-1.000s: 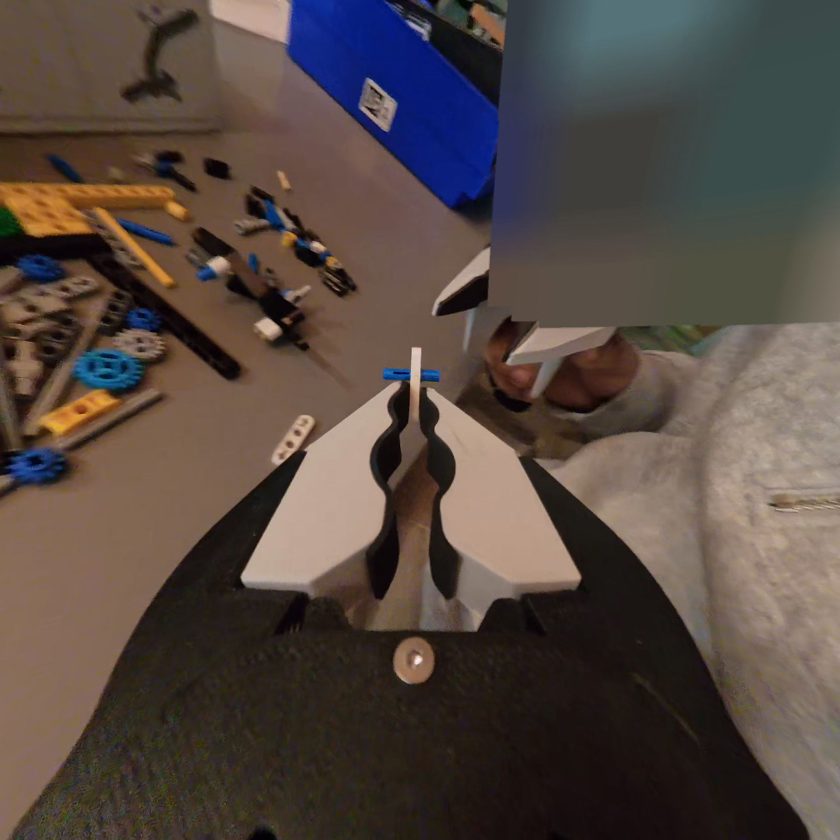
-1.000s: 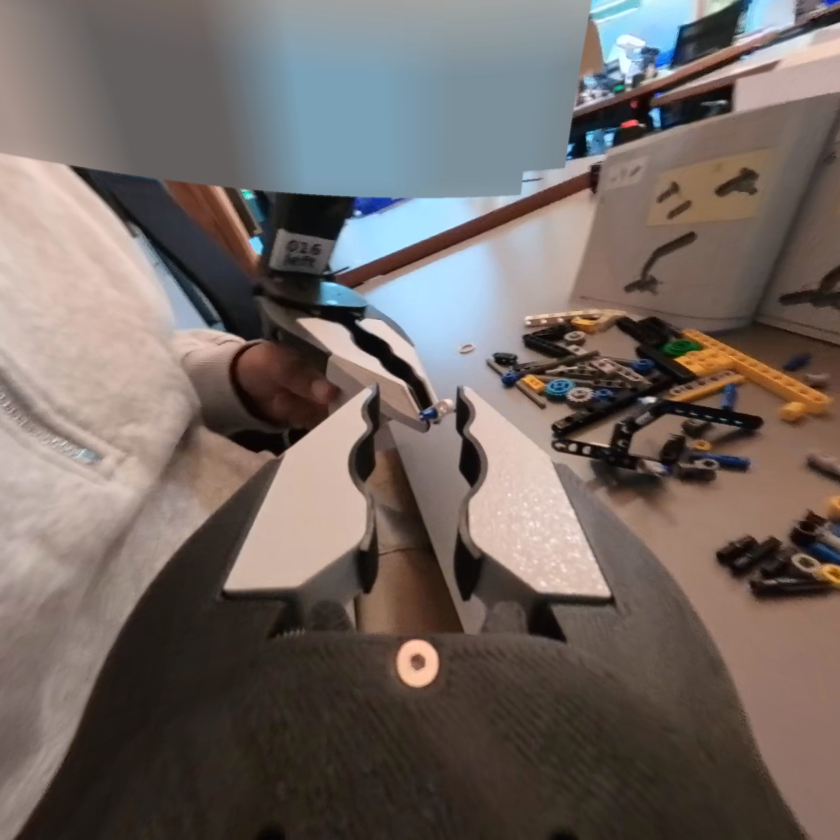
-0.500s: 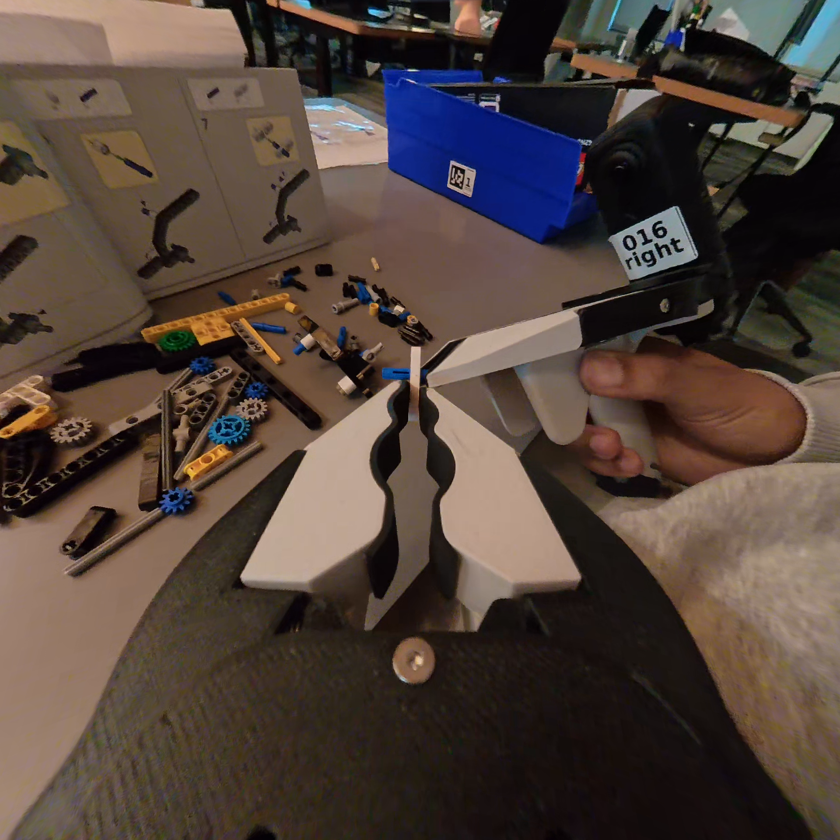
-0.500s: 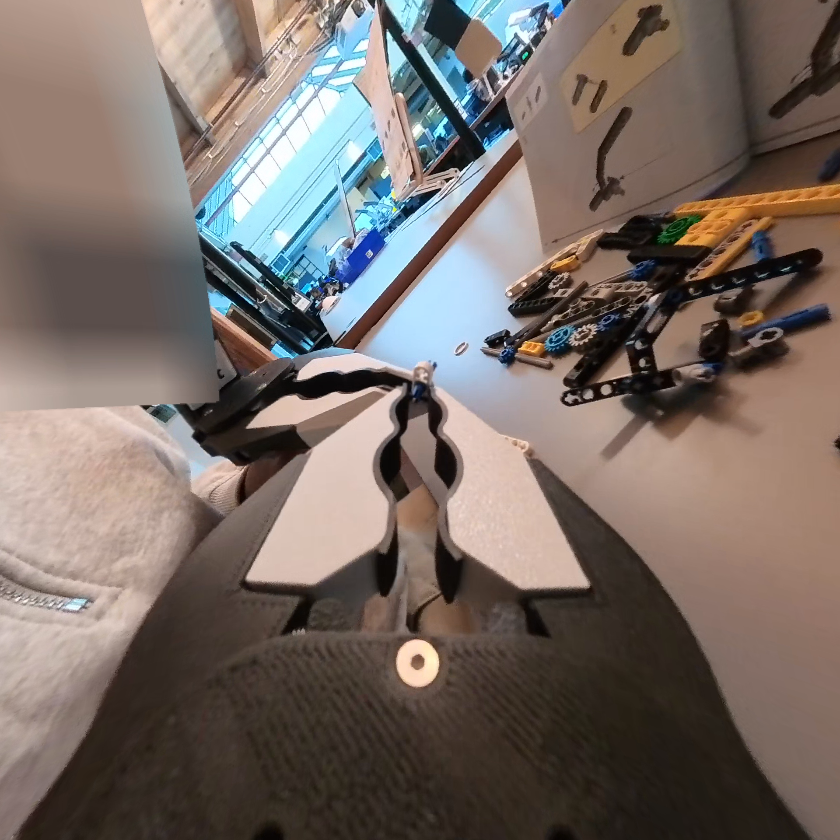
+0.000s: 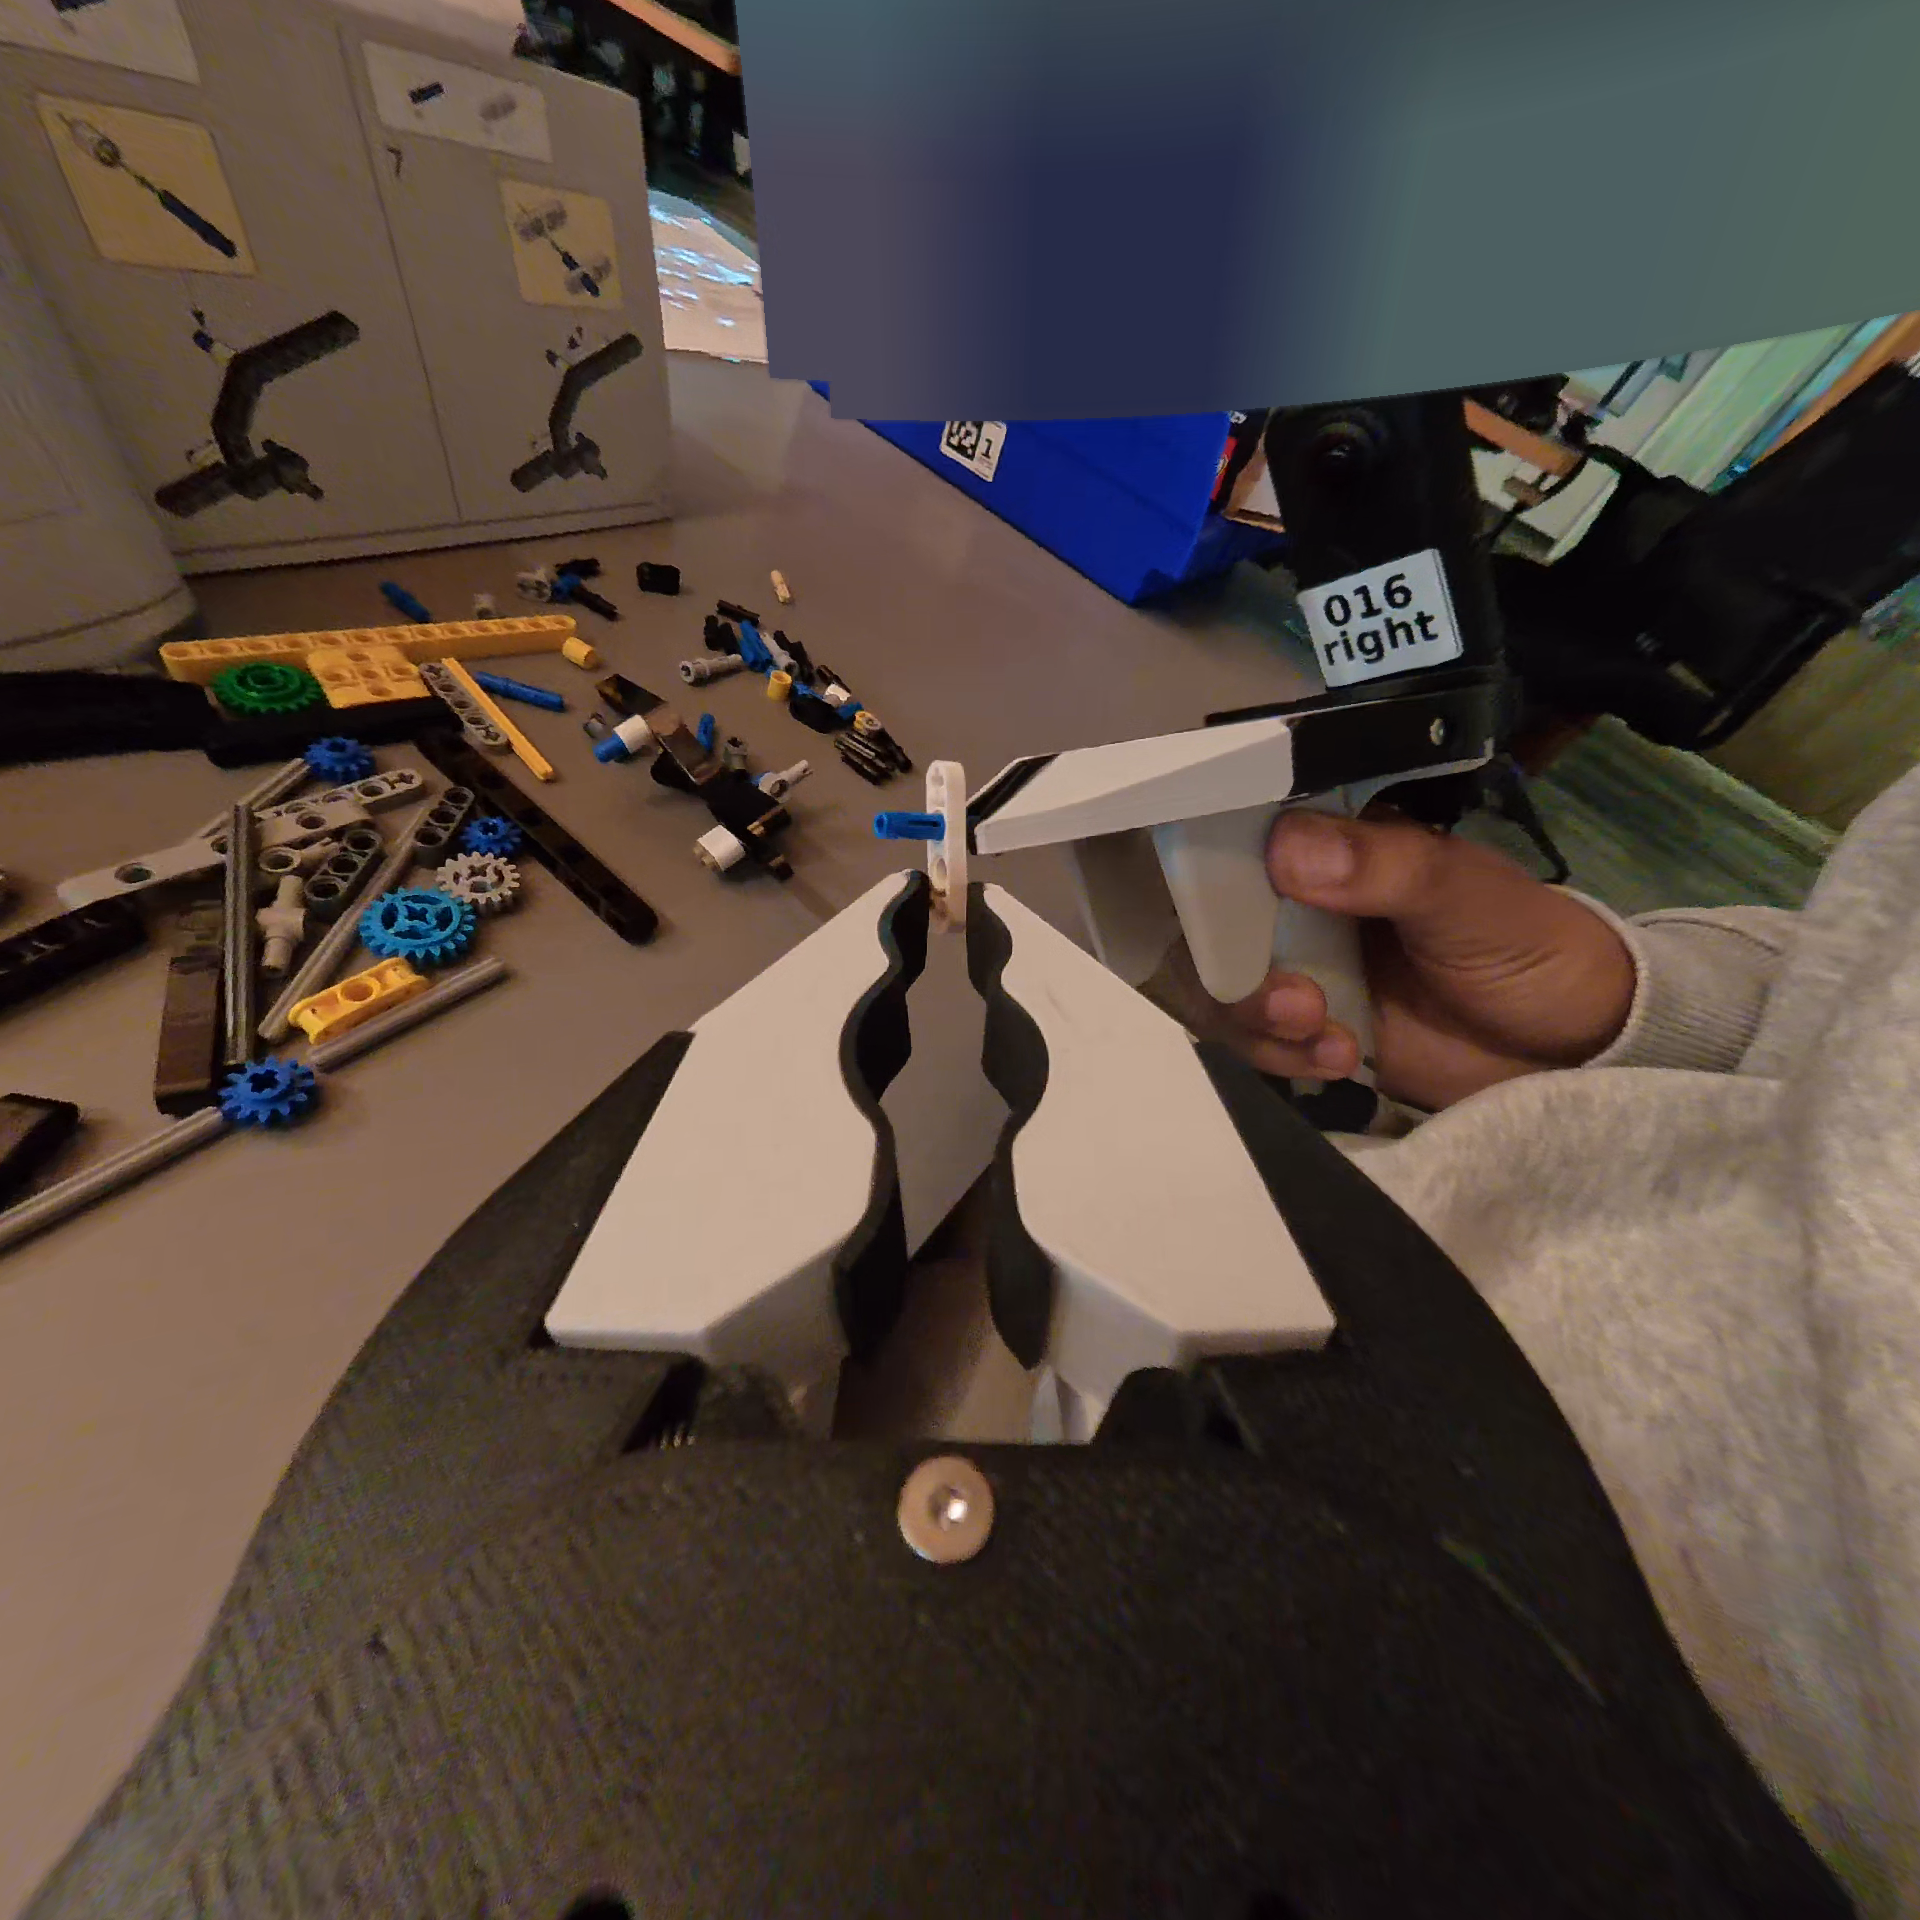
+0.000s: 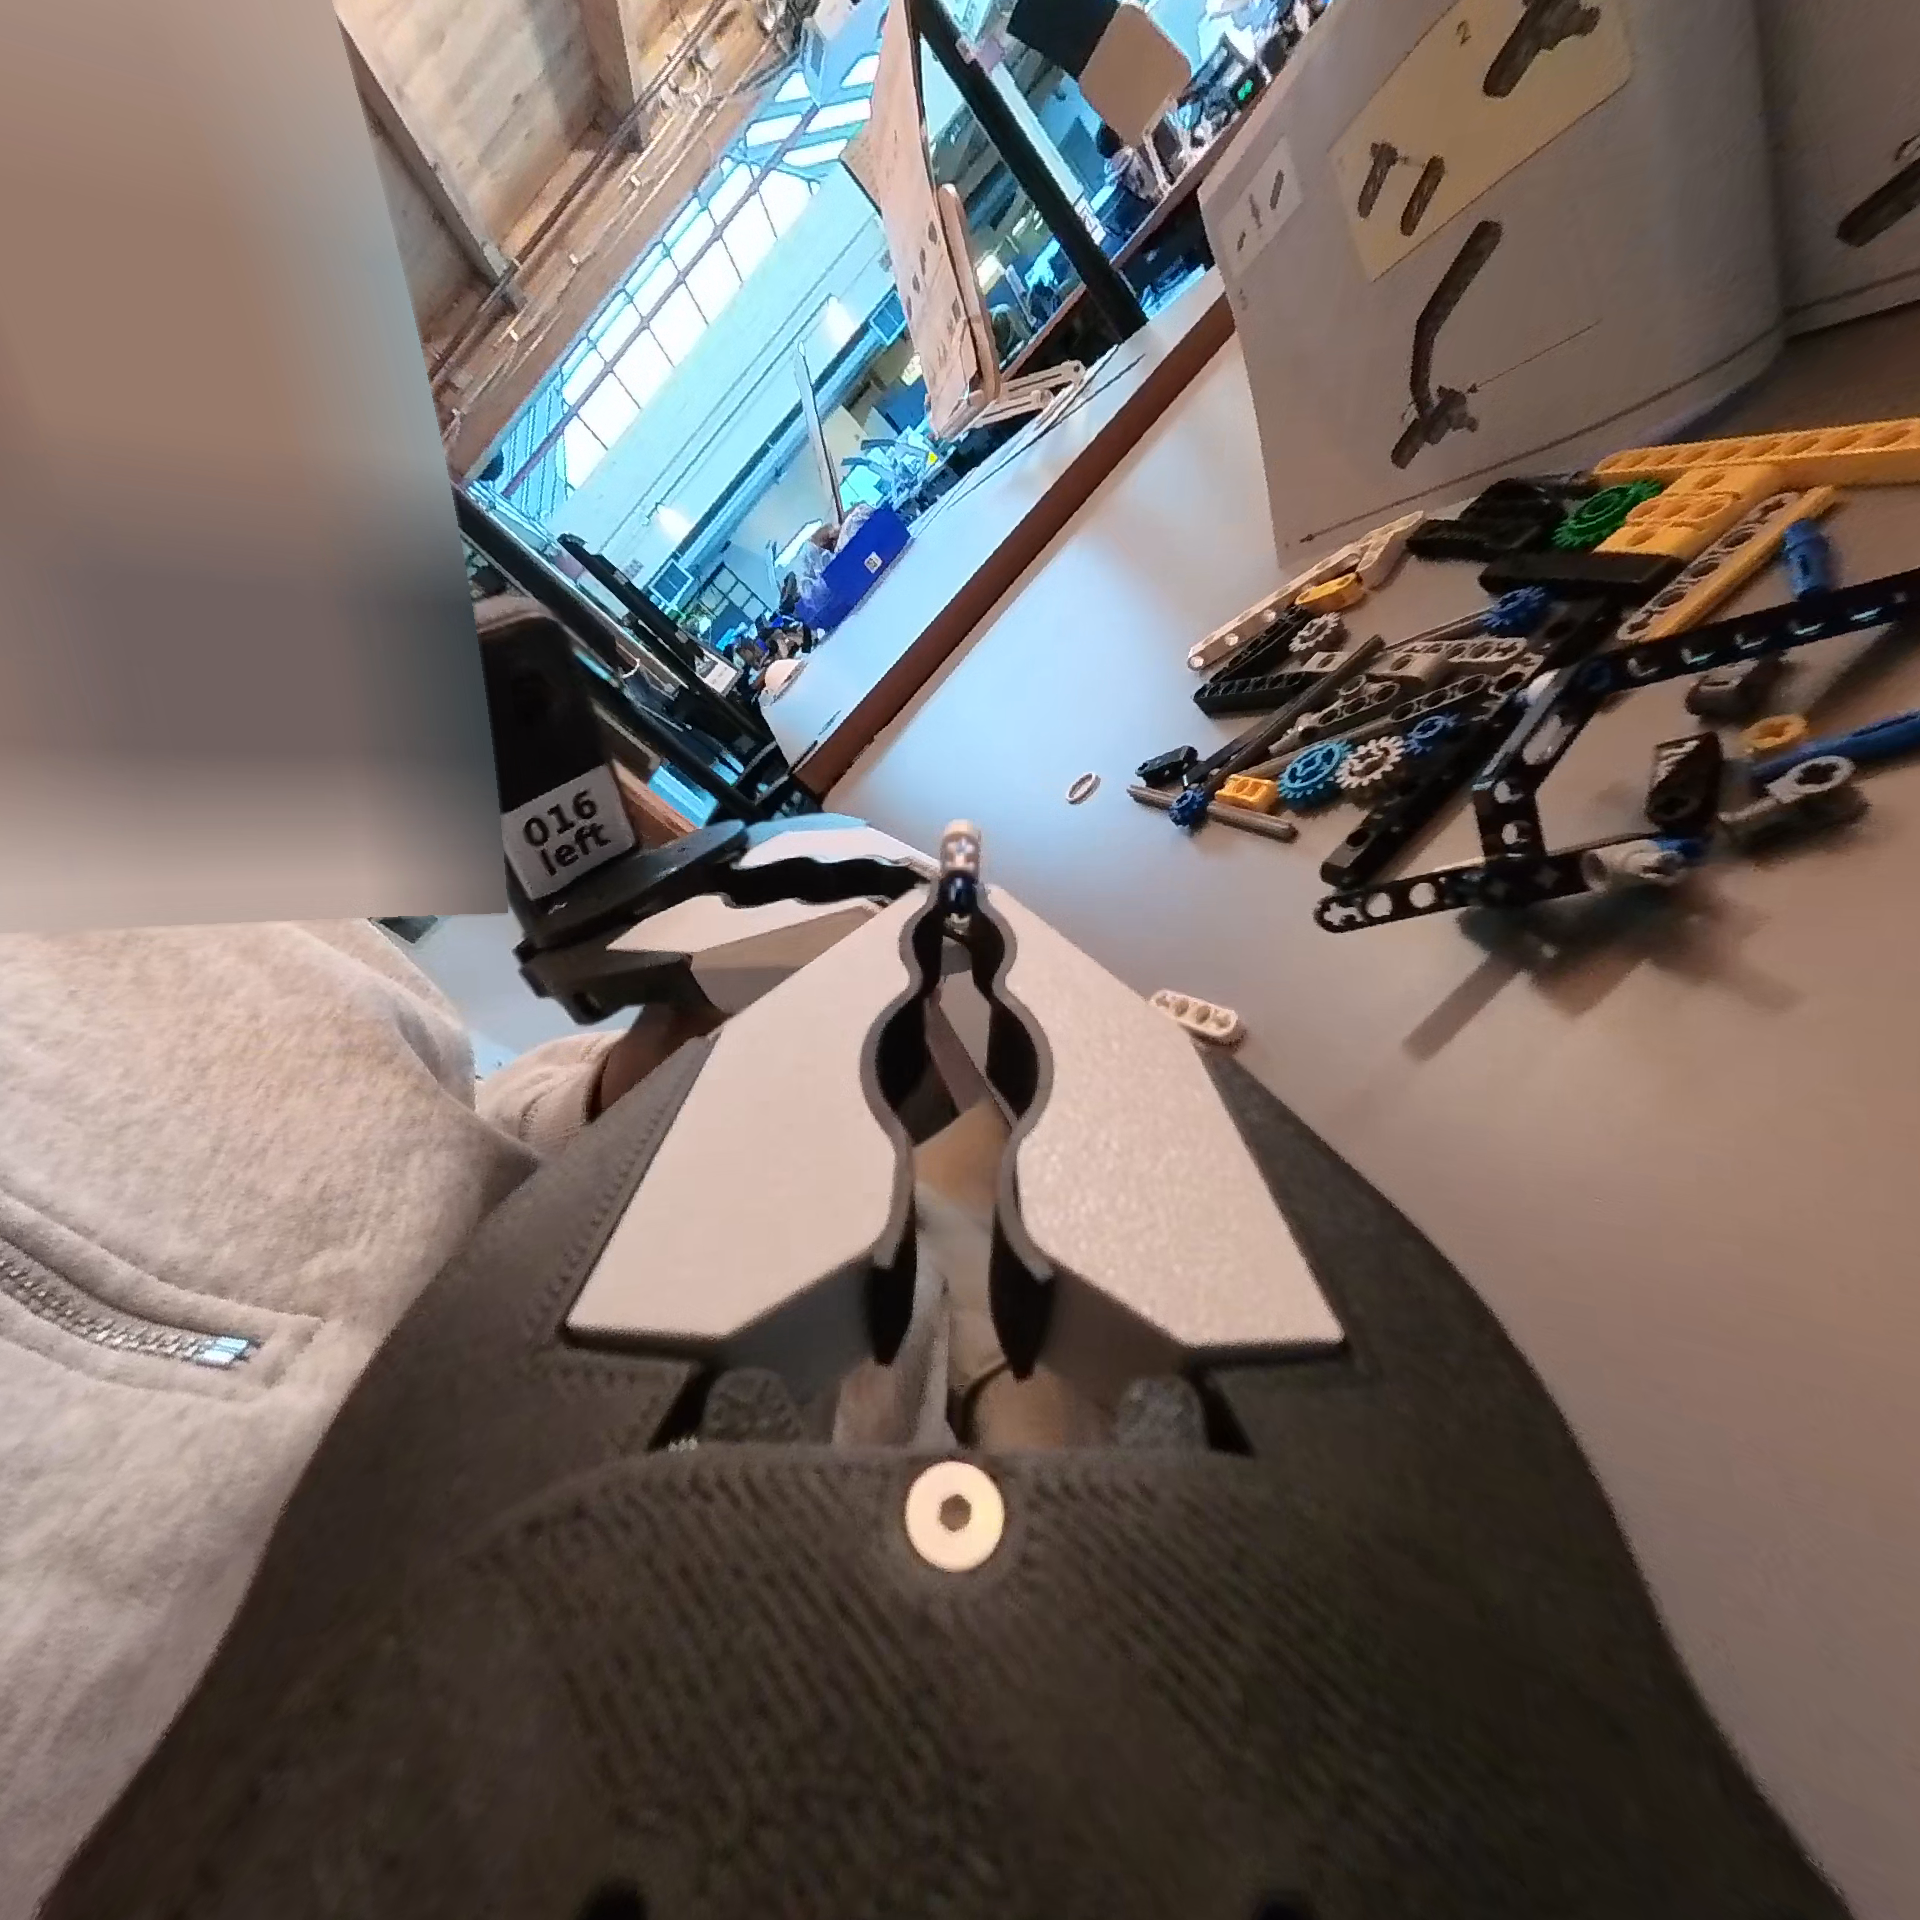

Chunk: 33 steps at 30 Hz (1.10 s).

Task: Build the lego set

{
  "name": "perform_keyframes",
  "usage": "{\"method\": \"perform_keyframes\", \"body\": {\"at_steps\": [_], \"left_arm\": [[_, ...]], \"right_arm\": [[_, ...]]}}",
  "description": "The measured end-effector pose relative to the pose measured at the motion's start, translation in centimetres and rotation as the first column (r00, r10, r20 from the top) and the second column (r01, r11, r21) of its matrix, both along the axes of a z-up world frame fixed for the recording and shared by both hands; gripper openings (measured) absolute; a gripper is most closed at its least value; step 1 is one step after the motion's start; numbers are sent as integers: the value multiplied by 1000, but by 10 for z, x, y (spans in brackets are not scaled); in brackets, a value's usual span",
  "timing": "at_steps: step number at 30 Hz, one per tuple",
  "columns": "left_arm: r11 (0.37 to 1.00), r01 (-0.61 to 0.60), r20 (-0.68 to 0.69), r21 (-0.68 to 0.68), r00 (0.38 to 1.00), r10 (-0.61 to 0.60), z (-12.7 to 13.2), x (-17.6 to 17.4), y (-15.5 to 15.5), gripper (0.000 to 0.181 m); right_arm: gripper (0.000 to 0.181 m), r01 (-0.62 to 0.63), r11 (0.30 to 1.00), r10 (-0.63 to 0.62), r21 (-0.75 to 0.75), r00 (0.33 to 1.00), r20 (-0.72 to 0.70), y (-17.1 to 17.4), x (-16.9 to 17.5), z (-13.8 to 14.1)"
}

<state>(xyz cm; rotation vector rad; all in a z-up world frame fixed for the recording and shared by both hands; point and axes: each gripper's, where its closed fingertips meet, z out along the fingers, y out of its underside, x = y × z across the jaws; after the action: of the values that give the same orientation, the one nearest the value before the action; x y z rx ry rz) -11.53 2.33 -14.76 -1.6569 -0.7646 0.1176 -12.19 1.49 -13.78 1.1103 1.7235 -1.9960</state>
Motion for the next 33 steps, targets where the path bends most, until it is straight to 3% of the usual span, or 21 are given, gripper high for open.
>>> {"method": "perform_keyframes", "body": {"at_steps": [8,11,13,17,22,29,33], "left_arm": [[996,-35,-84,-77,996,29,-2,-1,-1,5],[998,2,-14,-62,1000,-3,-6,2,0,8],[998,15,44,-67,999,-12,-12,-1,-5,22],[982,11,61,-187,998,0,-27,-13,-16,31],[902,49,77,-429,997,-18,-57,-21,-21,21],[803,131,73,-582,991,-109,-71,-22,-18,17],[793,166,94,-586,986,-137,-71,-18,-14,8]], "right_arm": [[2,-1,1000,1,-11,1000,2,-1,0,1],[2,-16,999,16,42,1000,-13,1,2,-2],[2,-16,996,18,86,1000,-22,6,1,-4],[2,21,982,-8,186,998,-70,19,-4,-10],[2,34,980,-21,196,997,-70,31,-7,-13],[2,1,984,9,180,998,-55,35,-3,-18],[2,-13,986,22,166,998,-54,36,-1,-18]]}}
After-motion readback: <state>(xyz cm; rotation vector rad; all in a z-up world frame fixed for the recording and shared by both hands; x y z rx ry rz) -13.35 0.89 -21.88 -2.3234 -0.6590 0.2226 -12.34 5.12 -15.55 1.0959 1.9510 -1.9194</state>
